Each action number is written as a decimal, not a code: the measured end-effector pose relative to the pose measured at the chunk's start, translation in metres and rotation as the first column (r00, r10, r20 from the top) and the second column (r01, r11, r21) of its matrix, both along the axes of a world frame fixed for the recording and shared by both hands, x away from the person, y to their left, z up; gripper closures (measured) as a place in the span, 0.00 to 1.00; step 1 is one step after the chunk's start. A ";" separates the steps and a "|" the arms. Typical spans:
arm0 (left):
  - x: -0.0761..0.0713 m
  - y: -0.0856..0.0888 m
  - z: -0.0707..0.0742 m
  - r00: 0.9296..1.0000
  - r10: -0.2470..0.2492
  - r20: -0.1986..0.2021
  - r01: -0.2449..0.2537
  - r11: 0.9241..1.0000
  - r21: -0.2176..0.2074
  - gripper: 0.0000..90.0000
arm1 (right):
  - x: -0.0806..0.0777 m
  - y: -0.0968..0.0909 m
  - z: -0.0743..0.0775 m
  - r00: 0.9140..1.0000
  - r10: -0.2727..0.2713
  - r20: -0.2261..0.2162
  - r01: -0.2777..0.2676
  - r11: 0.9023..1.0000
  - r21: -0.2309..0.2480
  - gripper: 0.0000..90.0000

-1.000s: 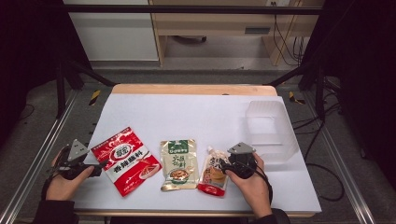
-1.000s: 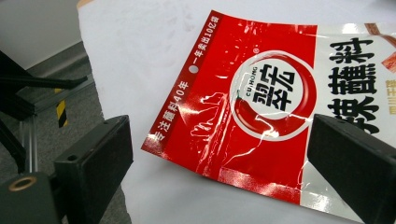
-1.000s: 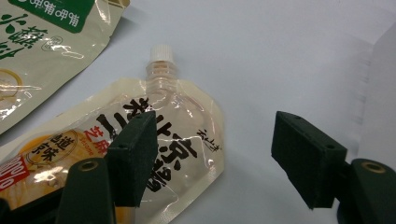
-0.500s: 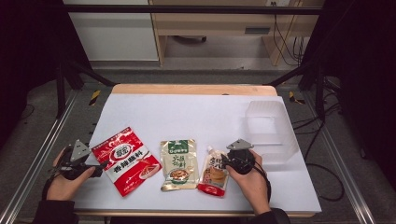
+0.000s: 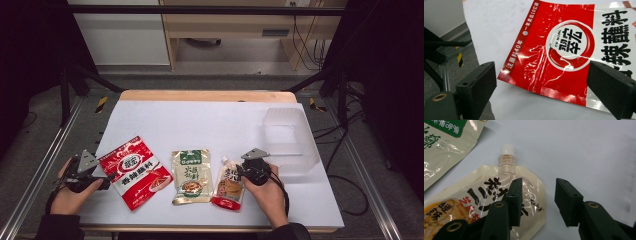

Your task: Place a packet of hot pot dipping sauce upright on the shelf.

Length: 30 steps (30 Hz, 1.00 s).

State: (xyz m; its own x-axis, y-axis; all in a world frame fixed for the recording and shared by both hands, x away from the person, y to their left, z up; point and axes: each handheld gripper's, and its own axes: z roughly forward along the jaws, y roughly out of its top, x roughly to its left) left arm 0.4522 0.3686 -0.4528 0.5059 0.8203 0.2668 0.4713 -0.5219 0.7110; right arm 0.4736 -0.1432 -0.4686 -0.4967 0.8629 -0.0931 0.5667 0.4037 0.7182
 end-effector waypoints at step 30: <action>0.000 0.000 0.000 1.000 -0.002 -0.006 0.002 1.000 0.005 0.10 | -0.001 0.004 -0.008 0.995 0.053 -0.081 -0.050 0.998 0.045 0.73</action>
State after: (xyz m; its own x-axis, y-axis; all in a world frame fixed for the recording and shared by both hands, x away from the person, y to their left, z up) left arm 0.4524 0.3683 -0.4532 0.5092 0.8180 0.2676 0.4745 -0.5262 0.7056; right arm 0.4724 -0.1389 -0.4762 -0.5451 0.8383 -0.0142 0.6035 0.4041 0.6874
